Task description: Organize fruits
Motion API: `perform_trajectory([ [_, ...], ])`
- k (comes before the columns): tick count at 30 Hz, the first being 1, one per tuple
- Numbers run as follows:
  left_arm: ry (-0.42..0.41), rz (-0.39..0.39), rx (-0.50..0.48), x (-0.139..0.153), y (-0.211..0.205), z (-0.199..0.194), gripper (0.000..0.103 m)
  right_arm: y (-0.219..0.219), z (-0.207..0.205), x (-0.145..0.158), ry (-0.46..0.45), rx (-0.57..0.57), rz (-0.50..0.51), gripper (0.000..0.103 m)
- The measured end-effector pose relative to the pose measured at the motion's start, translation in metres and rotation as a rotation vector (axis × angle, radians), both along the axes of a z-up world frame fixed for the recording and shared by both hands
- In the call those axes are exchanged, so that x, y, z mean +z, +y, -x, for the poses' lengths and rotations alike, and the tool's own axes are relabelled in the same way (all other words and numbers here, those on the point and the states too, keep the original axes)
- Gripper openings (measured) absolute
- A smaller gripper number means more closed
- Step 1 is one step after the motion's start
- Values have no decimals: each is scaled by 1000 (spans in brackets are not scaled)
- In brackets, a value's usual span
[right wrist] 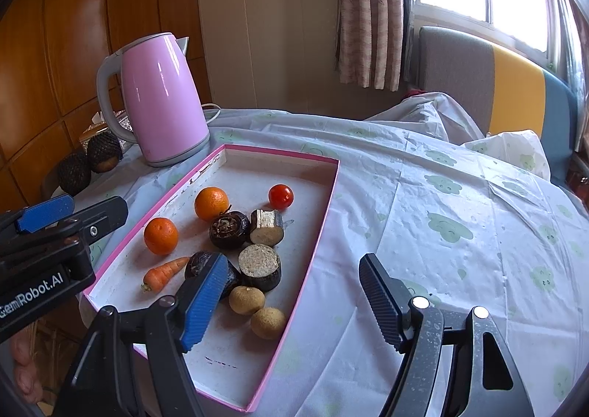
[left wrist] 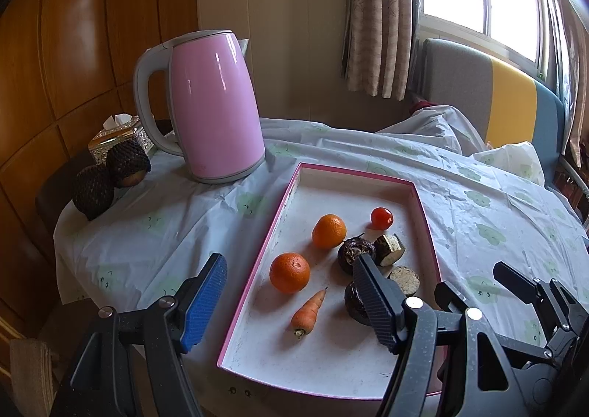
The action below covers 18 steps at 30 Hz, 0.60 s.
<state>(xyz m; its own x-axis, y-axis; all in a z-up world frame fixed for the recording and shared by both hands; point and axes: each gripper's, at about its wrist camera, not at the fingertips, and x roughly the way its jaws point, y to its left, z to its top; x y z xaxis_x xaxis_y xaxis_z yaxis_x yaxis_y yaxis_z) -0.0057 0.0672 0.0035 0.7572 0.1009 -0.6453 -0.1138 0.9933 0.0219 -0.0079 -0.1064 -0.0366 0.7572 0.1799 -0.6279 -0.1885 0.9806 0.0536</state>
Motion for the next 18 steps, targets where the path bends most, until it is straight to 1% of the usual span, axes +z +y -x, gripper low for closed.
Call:
perform_trajectory([
  [18,7,-2,5,0,0,0,72,3,0,0,4,6,4,76],
])
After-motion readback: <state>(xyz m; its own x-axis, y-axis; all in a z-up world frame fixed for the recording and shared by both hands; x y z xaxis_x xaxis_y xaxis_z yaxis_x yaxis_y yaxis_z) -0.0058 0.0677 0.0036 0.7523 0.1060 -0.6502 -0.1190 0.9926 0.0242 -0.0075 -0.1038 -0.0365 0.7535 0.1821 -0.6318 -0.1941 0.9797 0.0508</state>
